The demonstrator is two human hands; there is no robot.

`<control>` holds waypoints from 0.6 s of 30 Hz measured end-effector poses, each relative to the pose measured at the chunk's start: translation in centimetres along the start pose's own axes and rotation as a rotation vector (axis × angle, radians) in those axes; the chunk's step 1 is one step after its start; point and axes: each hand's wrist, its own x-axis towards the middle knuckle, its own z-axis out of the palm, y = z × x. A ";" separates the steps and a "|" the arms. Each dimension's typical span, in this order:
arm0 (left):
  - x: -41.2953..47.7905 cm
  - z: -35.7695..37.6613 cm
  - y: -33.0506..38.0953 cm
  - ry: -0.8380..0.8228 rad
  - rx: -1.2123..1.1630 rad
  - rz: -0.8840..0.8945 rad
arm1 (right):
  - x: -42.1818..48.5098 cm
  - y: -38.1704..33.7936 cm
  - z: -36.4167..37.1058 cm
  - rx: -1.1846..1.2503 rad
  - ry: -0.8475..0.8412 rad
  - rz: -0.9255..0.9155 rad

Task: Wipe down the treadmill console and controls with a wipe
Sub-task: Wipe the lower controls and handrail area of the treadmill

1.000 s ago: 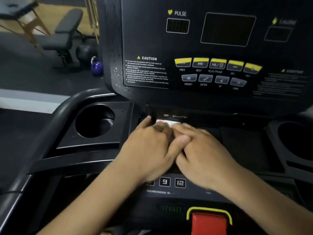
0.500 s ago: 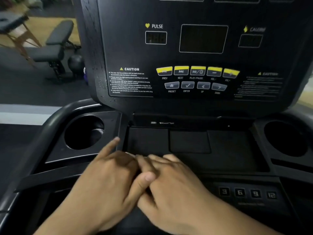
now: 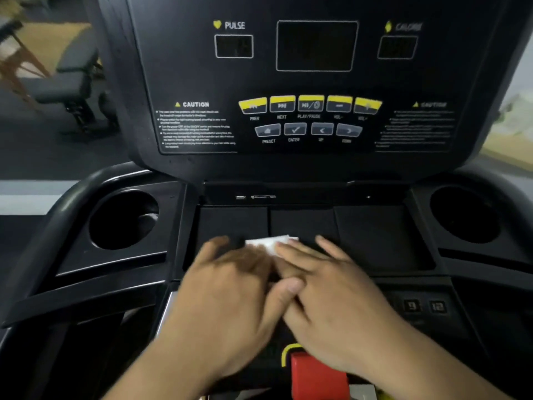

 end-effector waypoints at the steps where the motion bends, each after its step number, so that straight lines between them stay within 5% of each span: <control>1: -0.1 -0.1 -0.3 -0.005 0.021 0.001 | 0.2 -0.3 0.0 0.004 0.008 -0.004; 10: 4.8 1.5 7.3 0.056 -0.014 0.223 | -5.8 5.6 -1.9 -0.132 0.016 0.229; 18: 0.9 1.0 0.6 0.036 -0.190 0.108 | -1.2 0.7 0.1 -0.029 0.082 0.138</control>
